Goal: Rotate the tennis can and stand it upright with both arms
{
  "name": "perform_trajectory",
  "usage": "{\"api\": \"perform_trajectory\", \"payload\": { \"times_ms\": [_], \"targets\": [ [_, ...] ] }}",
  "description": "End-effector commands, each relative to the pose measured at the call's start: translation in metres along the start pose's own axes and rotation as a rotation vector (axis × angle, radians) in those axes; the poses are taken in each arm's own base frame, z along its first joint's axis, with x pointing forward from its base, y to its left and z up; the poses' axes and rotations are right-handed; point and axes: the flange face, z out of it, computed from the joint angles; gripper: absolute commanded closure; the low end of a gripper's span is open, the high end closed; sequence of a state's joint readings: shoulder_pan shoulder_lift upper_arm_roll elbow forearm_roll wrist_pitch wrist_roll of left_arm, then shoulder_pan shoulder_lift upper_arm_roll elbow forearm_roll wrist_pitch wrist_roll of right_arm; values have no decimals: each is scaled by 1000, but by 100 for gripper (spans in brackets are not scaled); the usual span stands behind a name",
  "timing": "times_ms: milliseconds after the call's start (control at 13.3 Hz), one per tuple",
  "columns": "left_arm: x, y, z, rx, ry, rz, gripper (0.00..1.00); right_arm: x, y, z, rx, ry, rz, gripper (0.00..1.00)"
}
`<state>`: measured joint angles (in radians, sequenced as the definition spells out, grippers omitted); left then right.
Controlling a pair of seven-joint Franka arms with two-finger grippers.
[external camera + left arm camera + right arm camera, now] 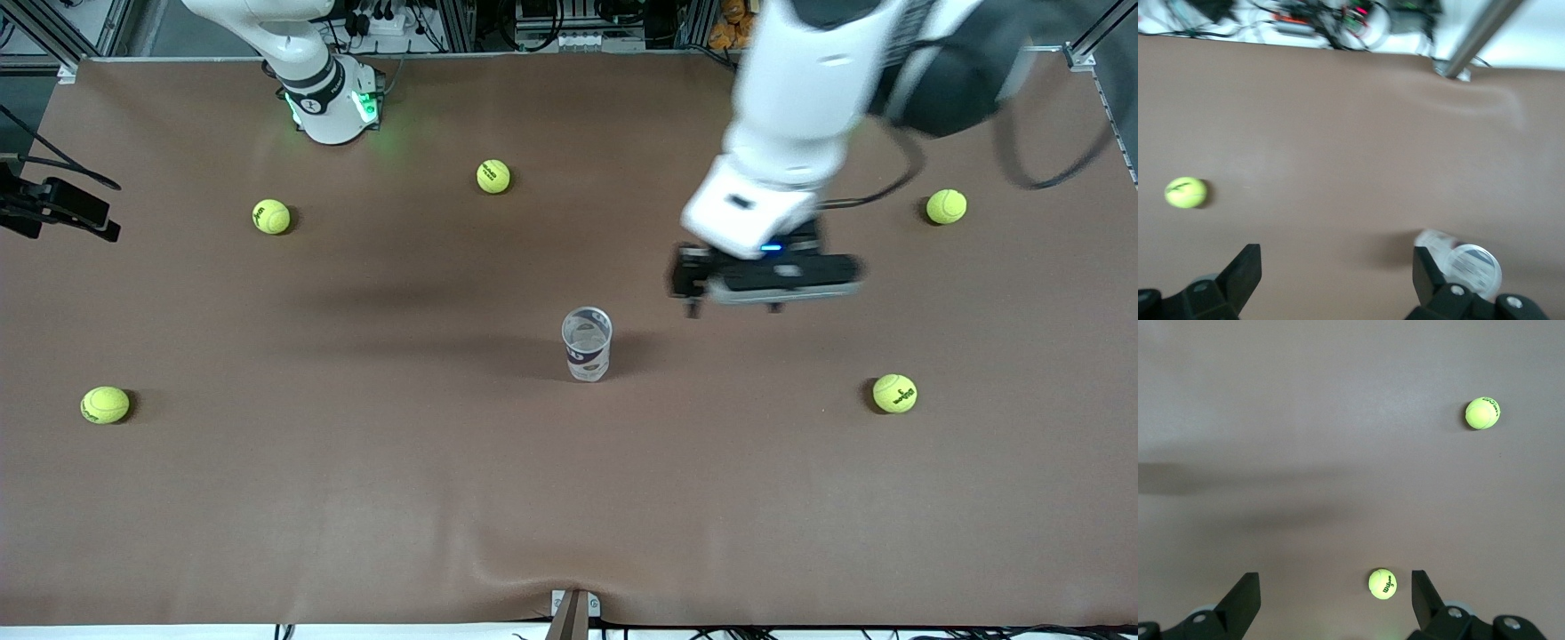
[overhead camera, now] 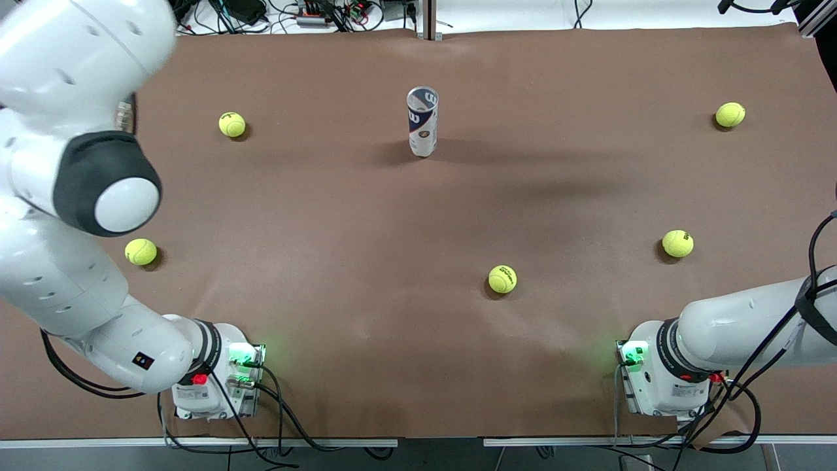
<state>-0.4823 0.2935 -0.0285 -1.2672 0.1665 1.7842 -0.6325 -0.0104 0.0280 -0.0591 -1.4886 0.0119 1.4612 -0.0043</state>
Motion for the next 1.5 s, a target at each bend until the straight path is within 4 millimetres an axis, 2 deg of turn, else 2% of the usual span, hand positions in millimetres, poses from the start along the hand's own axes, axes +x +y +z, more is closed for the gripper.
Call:
{"api": "perform_trajectory", "payload": {
  "times_ms": [0,75,150,375,450,600,825,975,1425],
  "targets": [
    [12,-64,-17,54,-31,-16,0,-3,-2,-1,15,3,-10,0],
    [19,-89,-18,74,-58,15,0,-3,-2,-1,15,3,-10,0],
    [24,-116,-27,81,-74,46,0,-3,-2,-1,15,3,-10,0],
    [37,-188,-25,33,-162,91,0,-3,-2,-1,15,3,-8,0],
    [37,-204,-24,23,-179,80,0,-3,-2,-2,15,5,-10,0],
    [31,-225,-13,30,-213,50,0,-3,-2,-1,15,3,-10,0],
    [15,-248,-2,-15,-271,-5,0,-3,-2,-1,15,3,-10,0],
    [1,-251,-1,-10,-282,-7,0,-3,-2,-1,15,3,-10,0],
    [-27,-255,-25,-2,-262,-1,0,-3,-3,-1,14,3,-12,0]
  ]
}}
